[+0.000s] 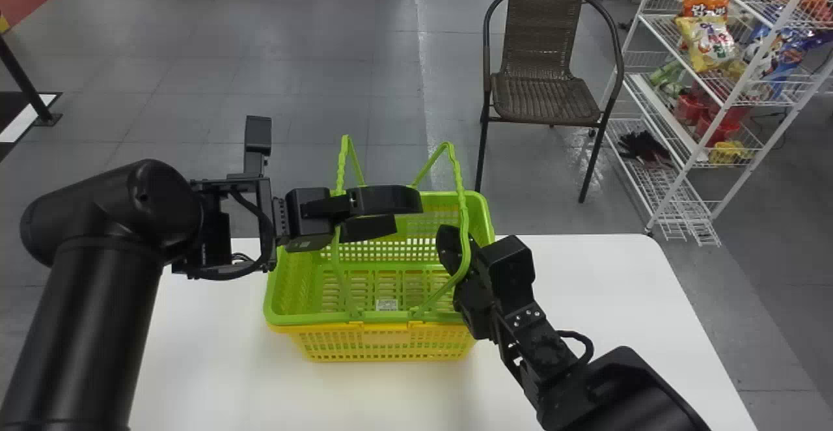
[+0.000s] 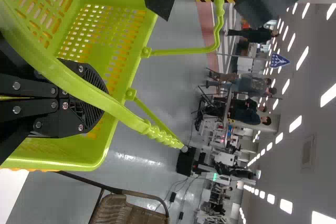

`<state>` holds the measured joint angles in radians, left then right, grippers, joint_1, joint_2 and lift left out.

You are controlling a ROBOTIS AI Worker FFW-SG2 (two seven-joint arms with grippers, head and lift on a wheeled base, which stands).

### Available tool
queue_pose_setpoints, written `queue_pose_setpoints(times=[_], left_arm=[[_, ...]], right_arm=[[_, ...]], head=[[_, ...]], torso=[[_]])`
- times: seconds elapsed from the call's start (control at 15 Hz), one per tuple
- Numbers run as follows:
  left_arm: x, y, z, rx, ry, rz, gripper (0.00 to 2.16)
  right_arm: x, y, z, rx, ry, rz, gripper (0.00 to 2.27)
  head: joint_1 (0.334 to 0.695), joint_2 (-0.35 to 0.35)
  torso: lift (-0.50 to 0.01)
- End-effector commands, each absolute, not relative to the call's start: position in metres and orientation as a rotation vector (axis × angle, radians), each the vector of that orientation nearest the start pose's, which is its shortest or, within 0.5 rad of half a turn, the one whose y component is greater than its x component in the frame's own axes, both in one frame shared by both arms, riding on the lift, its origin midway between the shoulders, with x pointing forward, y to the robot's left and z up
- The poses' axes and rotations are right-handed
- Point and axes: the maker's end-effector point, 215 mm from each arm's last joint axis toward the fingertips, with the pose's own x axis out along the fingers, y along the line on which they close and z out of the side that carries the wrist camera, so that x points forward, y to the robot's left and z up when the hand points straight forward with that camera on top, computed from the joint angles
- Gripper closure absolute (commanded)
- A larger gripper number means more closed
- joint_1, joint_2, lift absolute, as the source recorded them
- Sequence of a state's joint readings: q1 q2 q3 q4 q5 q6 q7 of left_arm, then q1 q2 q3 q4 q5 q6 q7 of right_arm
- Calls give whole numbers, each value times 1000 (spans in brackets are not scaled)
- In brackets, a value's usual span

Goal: Grasp handle with right gripper to insert into left gripper then lift and swing left to center

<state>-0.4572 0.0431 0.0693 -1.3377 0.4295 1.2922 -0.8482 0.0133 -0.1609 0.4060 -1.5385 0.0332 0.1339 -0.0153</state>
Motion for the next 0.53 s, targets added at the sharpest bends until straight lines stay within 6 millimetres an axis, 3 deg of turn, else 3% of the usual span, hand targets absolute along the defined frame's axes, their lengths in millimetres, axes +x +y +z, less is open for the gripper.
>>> queue_pose_setpoints(times=[0.0,0.47], left_arm=[[535,34,-353,-791,830,-989,73],[537,30,-352,-791,815,-994,73]], right_arm=[[537,-51,-438,-230,197,398,2233],[516,-5,-447,-284,194,481,2233]], head=[[695,-32],[695,9]], torso=[[0],[0]])
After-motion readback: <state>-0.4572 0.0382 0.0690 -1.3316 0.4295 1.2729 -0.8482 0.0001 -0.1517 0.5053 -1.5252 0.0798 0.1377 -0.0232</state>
